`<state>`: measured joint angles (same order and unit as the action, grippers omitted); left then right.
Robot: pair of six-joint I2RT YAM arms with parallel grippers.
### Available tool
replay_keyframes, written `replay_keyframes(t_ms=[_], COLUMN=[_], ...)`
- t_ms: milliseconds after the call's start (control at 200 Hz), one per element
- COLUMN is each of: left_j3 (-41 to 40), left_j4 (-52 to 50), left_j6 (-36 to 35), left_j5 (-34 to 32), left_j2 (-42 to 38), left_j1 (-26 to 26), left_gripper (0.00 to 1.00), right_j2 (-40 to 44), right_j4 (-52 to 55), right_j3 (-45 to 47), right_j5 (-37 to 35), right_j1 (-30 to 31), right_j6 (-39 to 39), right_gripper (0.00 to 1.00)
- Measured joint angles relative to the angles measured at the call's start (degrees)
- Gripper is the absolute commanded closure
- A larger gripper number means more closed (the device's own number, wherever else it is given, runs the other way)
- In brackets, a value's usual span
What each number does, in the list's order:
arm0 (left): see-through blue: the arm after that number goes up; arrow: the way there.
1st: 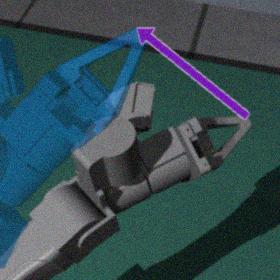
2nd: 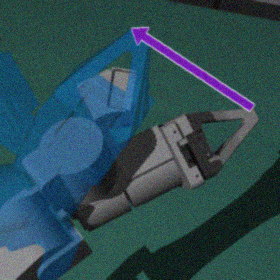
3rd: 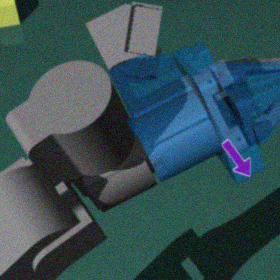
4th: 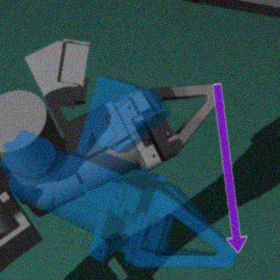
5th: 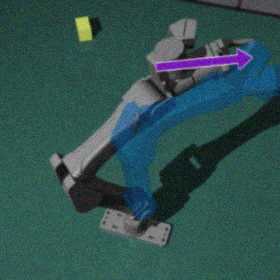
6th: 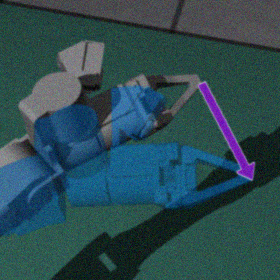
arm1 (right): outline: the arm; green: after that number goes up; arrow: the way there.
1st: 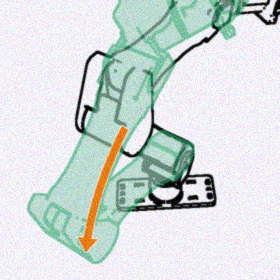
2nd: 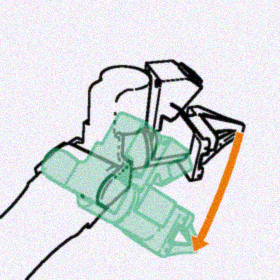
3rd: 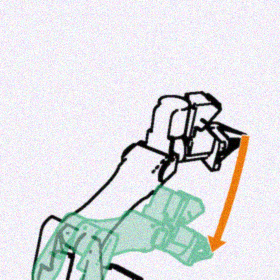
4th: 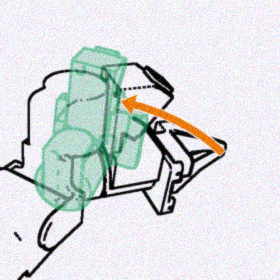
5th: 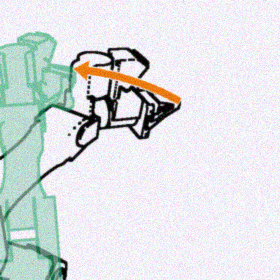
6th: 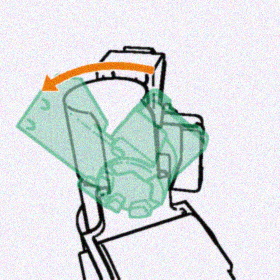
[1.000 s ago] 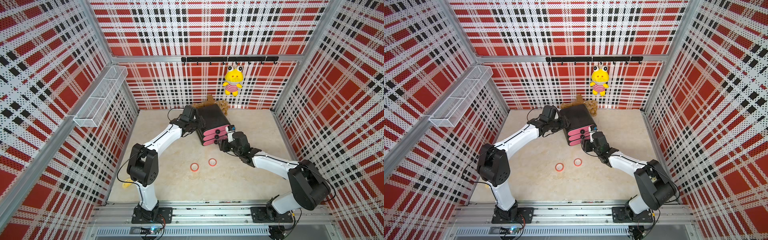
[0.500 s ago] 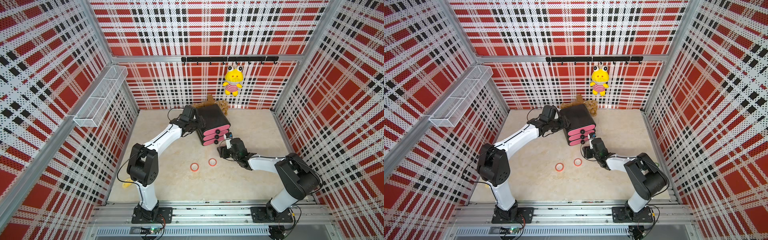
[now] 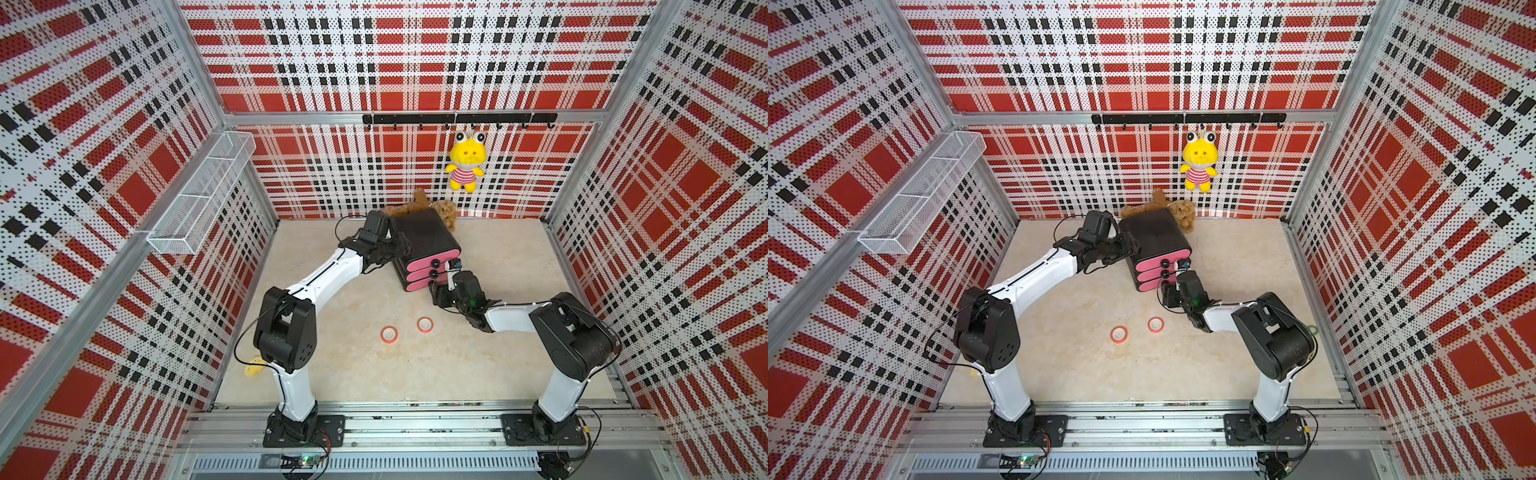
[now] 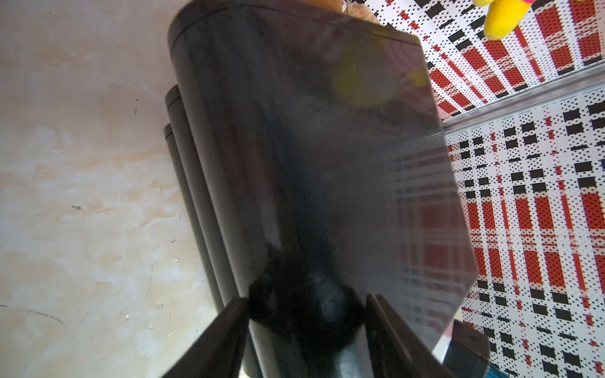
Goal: Place the transparent tape into the drawer according to color
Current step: Open the drawer in the storage box.
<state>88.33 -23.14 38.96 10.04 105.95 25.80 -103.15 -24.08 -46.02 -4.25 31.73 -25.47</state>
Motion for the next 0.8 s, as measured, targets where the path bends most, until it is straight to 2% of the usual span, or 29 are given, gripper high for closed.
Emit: replay_keyframes(t_ms=[616,802], left_j3=[0.0,0.0], left_j4=[0.0,0.1], left_j6=[0.0,-0.1], left_j5=[1.3,1.7], left_j2=[0.1,0.2], left_j1=[-0.5,-0.7], left_gripper=[0.37,0.37], right_j2=[-4.0,-4.8], right_j4=[-2.8,-2.8], right_j3=[-1.3,-2.4], right_j5=[-1.1,-0.8], right_j1=[0.0,0.0], right_j6=[-0.3,0.4], right_gripper=[0.30,0.34])
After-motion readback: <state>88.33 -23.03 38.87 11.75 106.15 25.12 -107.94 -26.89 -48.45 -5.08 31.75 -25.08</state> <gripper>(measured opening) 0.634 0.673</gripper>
